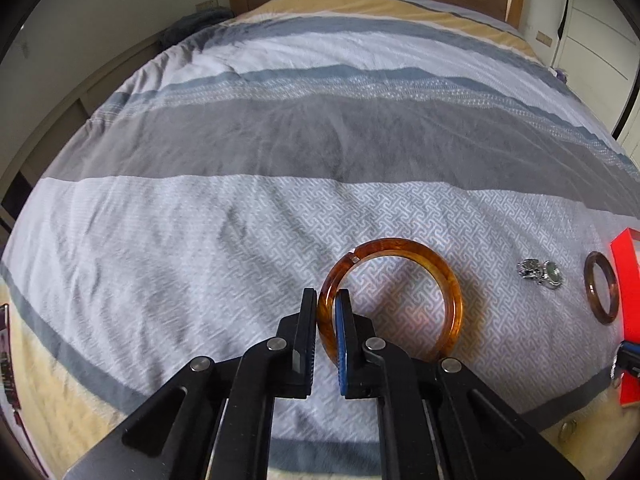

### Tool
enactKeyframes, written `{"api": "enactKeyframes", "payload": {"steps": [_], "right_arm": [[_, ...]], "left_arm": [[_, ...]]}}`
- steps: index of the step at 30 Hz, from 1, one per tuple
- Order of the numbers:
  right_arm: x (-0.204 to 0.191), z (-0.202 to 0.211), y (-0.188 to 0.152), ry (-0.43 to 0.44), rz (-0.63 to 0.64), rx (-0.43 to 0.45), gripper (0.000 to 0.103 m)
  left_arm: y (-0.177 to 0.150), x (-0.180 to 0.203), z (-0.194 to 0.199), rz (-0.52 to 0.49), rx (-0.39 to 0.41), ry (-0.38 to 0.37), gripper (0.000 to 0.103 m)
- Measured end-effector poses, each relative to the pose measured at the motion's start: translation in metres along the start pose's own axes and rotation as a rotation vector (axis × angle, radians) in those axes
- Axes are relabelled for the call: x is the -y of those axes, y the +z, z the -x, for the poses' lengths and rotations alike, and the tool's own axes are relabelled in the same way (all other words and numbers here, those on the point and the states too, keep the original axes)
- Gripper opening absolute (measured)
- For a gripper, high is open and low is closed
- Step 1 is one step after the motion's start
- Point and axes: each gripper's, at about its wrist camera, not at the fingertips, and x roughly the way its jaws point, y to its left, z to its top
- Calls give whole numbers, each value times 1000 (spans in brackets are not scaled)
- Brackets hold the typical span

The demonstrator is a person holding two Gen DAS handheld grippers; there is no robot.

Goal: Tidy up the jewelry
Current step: 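Close the left tool on the amber bangle while the right tool grasps the twisted silver hoop, then carry the amber bangle and twisted hoop over the red box with both tools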

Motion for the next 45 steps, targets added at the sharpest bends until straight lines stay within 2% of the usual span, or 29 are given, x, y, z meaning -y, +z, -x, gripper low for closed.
{"api": "enactKeyframes", "payload": {"steps": [9,14,19,25,31,38,45], "right_arm": [[7,65,-1,-17,-42,107,4],[18,100,-4,-49,-66,162,4],[47,137,-12,-94,-110,213,4],[91,165,-22,-148,-169,252,4],[131,165,-31,-179,-222,255,4],[173,139,-45,-204,-268,211,4],[199,105,-56,-189,-288,170,4]], "left_arm": [[2,-1,58,-7,64,24,9],[7,13,92,-17,109,17,9],[13,46,124,-49,159,-14,9],[21,101,138,-105,187,-77,9],[25,180,131,-203,182,-165,9],[15,264,105,-314,147,-243,9],[-8,309,78,-398,97,-270,9]]}}
